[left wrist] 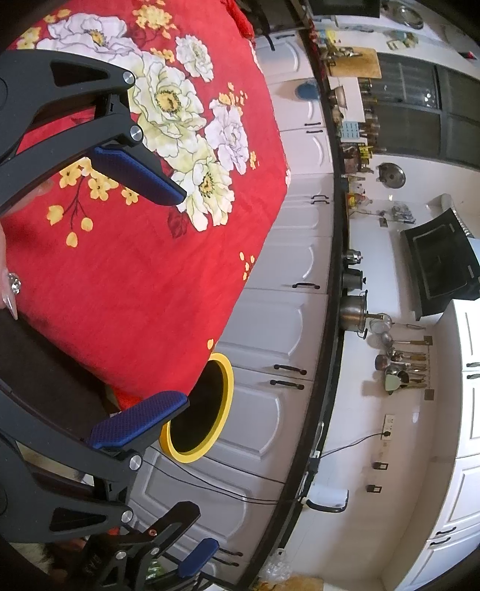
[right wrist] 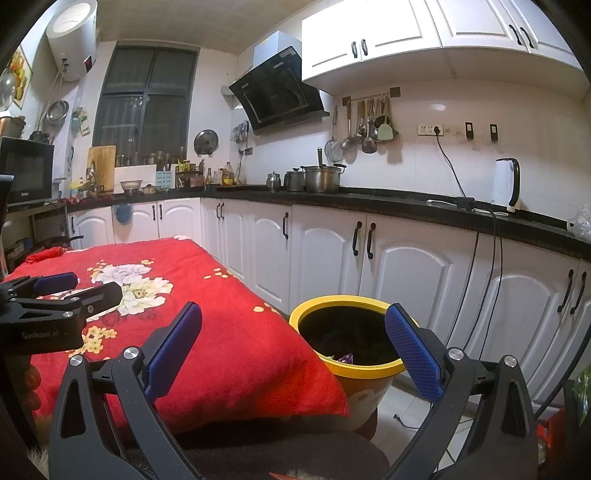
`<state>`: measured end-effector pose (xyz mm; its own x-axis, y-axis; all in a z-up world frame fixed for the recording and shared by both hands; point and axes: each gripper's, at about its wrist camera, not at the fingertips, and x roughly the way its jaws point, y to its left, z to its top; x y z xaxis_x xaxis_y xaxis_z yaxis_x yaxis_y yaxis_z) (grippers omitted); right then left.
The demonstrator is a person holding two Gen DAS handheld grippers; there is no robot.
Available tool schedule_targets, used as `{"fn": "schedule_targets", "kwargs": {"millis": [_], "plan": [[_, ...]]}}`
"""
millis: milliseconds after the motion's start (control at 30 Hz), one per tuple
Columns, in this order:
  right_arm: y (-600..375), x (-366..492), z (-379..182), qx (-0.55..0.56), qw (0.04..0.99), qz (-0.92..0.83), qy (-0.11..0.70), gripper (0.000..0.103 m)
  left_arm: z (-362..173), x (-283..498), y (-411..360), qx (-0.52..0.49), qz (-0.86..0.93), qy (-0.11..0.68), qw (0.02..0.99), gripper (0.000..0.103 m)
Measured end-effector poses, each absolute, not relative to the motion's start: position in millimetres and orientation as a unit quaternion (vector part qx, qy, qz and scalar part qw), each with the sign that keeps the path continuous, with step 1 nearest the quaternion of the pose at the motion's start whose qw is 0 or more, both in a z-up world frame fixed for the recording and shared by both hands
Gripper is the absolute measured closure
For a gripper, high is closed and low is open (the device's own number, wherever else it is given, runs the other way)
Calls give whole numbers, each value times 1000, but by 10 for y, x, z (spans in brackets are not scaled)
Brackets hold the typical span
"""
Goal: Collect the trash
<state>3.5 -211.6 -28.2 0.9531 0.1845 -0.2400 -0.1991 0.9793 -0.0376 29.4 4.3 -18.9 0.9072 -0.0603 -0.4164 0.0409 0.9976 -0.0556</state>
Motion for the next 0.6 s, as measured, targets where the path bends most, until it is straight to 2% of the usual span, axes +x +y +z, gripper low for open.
{"fn": "schedule_targets", "kwargs": {"millis": [367,500,600], "plan": [[-1727,214,-199,-56,976,167,131,6,-150,266,454,-68,-9,236,969,11],[-879,473,6,-67,950,265,151,6,-63,123,1354,-117,90,250,957,11],[197,675,11,-90,904,361,212,6,-101,-144,2331,-142,223,260,929,11]]}}
